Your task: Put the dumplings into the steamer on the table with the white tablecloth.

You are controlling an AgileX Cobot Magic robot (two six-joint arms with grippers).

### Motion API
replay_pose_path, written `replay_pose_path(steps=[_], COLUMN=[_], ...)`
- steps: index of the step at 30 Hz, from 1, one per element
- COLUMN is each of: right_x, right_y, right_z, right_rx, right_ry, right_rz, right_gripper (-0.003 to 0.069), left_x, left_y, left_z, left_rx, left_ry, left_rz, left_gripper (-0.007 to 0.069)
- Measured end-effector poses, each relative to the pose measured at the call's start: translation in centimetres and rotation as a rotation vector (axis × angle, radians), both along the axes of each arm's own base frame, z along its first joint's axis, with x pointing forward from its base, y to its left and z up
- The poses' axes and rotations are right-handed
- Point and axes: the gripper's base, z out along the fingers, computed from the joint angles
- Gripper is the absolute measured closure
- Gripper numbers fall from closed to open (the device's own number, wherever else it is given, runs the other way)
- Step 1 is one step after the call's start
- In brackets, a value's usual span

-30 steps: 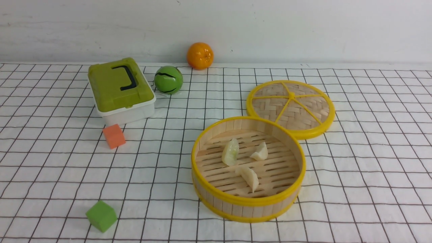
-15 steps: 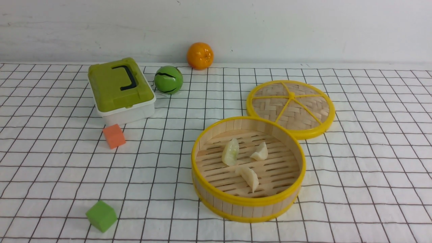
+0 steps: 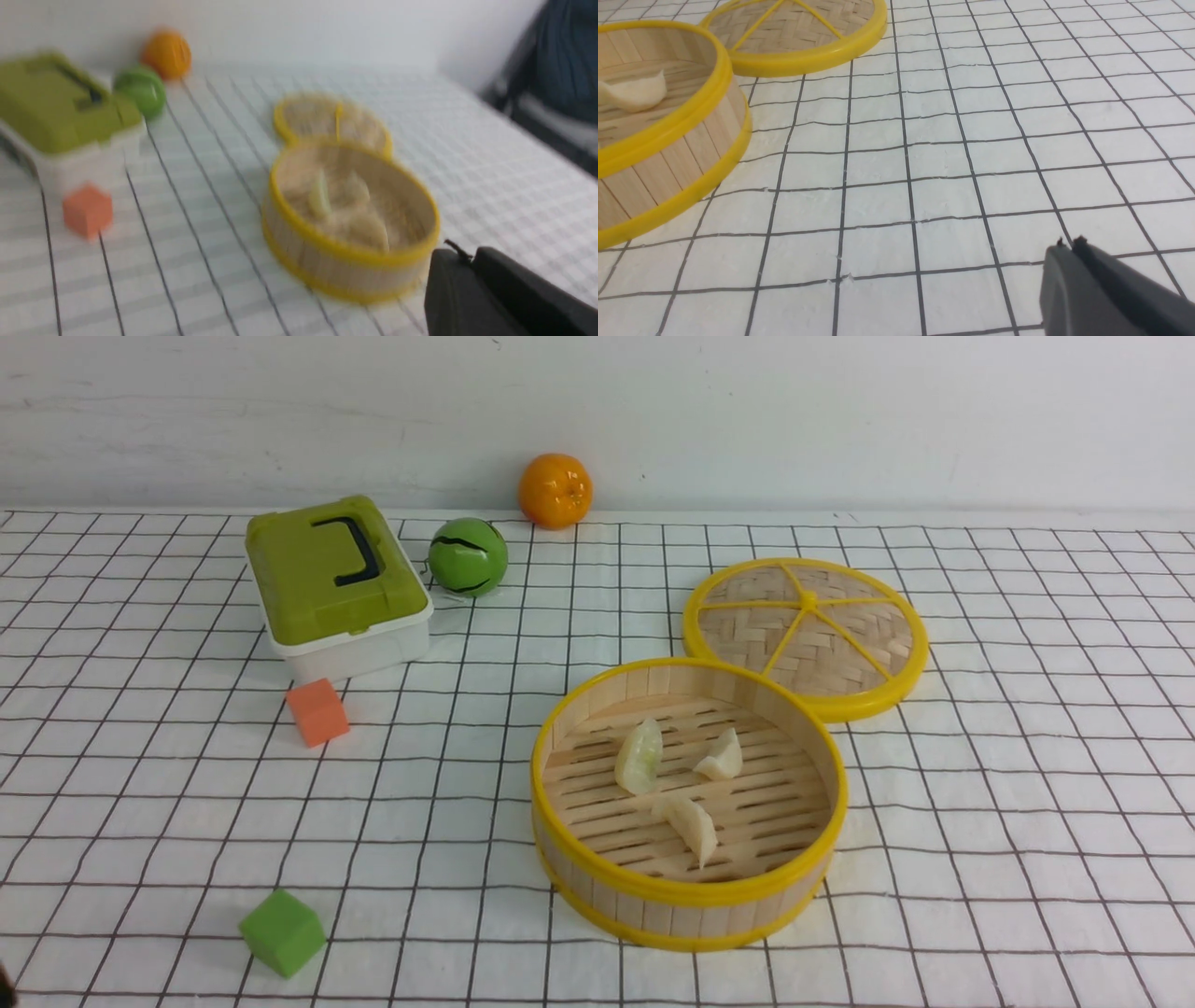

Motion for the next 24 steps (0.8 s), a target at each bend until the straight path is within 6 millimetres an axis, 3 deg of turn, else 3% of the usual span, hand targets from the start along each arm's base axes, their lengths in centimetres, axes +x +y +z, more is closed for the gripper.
replay_pose_path(steps=[4, 7, 8, 10, 18, 24], right_x=[0.0, 0.0, 0.0, 0.0, 0.0, 0.0], right_y=[0.0, 0.0, 0.0, 0.0, 0.0, 0.0], right_z=[0.0, 0.0, 0.0, 0.0, 0.0, 0.0], right_rx=[0.000, 0.000, 0.000, 0.000, 0.000, 0.000], right_ry=[0.000, 0.000, 0.000, 0.000, 0.001, 0.001], right_rz=[-0.001, -0.001, -0.001, -0.001, -0.001, -0.001], right_gripper=[0.0655, 0.0652, 0.0651, 0.0648, 0.0640, 0.0634], left_x=[2.0, 2.8, 2.8, 2.9, 2.4, 2.3], left_y=[-0.2, 0.3, 0.3, 0.8, 1.8, 1.8], left_z=[-3.2, -6.1, -6.1, -8.0, -11.1, -12.9], left_rx=[-0.070, -0.092, -0.094, -0.154, -0.139, -0.045], left_ry=[-0.168, -0.153, -0.157, -0.101, 0.069, 0.183], left_rz=[0.163, 0.279, 0.279, 0.356, 0.521, 0.525], left_gripper=[0.0577, 0.0587, 0.0587, 0.0631, 0.0637, 0.0637])
